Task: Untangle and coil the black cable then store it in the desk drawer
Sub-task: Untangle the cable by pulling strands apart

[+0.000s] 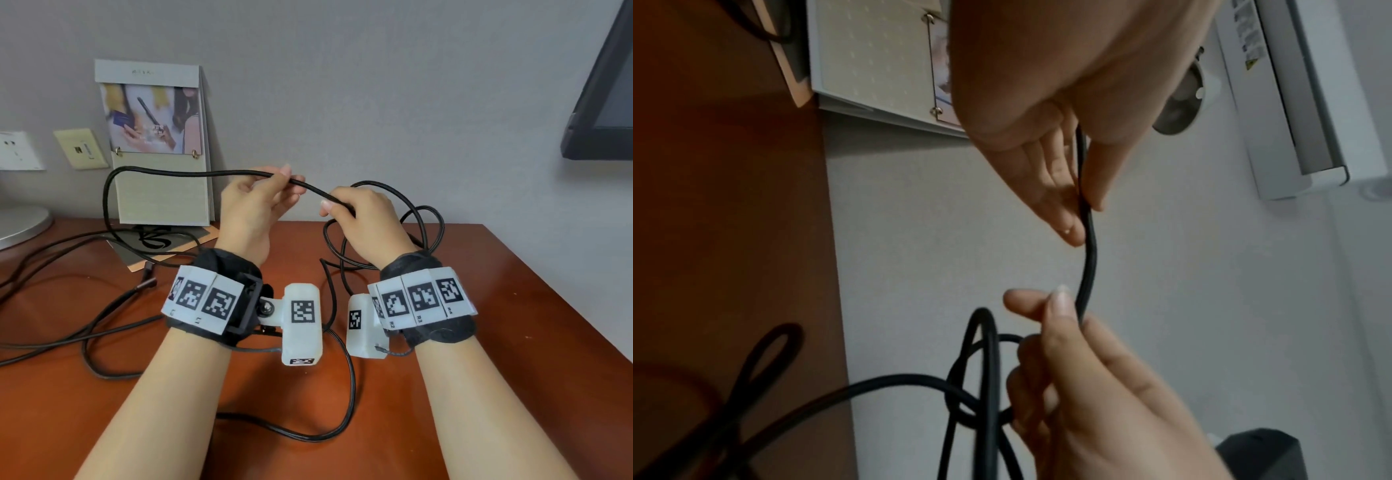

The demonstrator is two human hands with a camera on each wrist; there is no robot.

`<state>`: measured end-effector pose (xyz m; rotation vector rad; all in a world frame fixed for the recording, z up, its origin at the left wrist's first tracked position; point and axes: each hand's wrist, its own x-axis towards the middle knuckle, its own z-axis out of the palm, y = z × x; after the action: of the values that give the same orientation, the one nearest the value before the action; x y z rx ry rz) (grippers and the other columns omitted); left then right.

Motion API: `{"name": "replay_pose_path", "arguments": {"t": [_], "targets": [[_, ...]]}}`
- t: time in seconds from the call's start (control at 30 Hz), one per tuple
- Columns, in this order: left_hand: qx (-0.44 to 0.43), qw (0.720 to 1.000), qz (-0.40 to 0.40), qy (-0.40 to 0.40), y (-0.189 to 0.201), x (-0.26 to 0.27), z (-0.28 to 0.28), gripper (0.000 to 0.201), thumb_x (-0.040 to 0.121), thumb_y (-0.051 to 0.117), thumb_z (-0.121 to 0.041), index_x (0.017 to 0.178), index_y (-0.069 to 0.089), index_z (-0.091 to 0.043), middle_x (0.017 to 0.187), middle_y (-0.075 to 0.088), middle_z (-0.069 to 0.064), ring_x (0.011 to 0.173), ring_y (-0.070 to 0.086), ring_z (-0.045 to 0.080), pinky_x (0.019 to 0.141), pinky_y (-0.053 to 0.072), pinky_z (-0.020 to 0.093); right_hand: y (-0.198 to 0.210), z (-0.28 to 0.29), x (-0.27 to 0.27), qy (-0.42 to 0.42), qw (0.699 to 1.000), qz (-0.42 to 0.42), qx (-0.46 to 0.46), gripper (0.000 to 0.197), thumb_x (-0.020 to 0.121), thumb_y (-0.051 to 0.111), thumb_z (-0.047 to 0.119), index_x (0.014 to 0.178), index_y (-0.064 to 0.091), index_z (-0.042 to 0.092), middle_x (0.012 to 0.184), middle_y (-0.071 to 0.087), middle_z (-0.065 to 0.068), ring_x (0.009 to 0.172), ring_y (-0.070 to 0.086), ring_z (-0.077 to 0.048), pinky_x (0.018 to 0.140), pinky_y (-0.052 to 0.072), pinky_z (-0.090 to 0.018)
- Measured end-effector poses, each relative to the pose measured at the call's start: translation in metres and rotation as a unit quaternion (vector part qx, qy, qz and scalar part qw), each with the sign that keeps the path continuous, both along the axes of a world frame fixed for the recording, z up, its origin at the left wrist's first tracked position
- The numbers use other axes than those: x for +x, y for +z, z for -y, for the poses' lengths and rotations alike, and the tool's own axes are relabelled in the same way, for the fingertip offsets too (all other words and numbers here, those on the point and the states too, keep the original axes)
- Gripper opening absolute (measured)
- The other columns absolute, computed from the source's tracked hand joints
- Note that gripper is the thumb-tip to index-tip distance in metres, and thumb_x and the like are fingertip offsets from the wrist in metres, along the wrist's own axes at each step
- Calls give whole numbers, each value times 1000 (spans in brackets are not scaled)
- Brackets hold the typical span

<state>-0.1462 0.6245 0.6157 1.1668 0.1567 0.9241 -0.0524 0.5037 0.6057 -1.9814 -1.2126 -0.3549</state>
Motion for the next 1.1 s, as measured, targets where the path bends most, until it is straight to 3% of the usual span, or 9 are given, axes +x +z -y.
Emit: {"name": "replay_pose_path", "arguments": {"t": [0.17,0.33,0.53,0.67,0.77,0.83,0.9,1.0,1.1], "targets": [[-22,999,15,48,3,-3,-4,15,91,57,-3,76,59,-8,66,70,4,59,67,11,63,54,17,0,2,4,0,1000,-4,17,21,94,53,25,92,68,11,72,60,1,72,55,-18,72,44,-34],[-52,994,34,85,6,-10,-10,18,91,58,-3,74,56,-10,62,69,4,56,65,10,63,54,16,-1,0,2,4,1000,-3,22,19,93,55,23,91,67,9,76,61,-2,72,56,-16,69,42,-29],[-22,999,-5,22,3,-2,4,7,89,62,-11,87,56,-8,77,70,8,64,67,13,65,54,20,0,0,3,6,1000,6,9,23,94,51,22,88,68,7,84,62,-6,78,57,-20,74,45,-34],[28,998,-54,1,0,1,12,8,89,61,-11,85,61,-5,73,71,6,65,67,14,65,55,19,0,0,-1,14,1000,11,-17,28,93,53,24,83,63,0,71,57,-7,66,51,-20,67,42,-35],[24,998,-44,33,0,0,7,10,89,61,-8,80,61,-6,70,71,5,65,67,14,65,55,20,3,1,-6,53,997,-49,37,20,90,59,25,100,69,10,89,70,-5,82,65,-16,82,52,-33],[22,998,-39,51,0,-1,3,11,89,61,-7,78,61,-8,67,71,2,64,68,13,64,55,19,6,3,-9,79,989,-100,79,25,90,61,24,110,68,12,102,71,-2,92,65,-8,89,51,-21],[23,996,-43,72,-1,-1,1,10,89,61,-8,79,61,-8,67,71,1,64,69,13,64,54,19,11,5,-12,97,979,-118,134,22,90,61,21,108,69,11,102,71,0,94,65,-4,89,49,-15],[17,993,-51,108,-3,1,-2,4,89,62,-7,87,61,-3,73,70,5,64,69,12,62,53,18,18,12,-10,111,964,-127,207,15,89,61,17,99,71,10,92,71,2,90,67,-8,88,51,-22],[7,990,-44,134,-5,2,-4,4,88,62,-4,85,60,-4,78,68,9,64,69,10,61,53,17,21,21,-2,74,982,-97,141,21,88,63,24,108,67,18,104,67,8,103,61,-4,94,43,-17]]}}
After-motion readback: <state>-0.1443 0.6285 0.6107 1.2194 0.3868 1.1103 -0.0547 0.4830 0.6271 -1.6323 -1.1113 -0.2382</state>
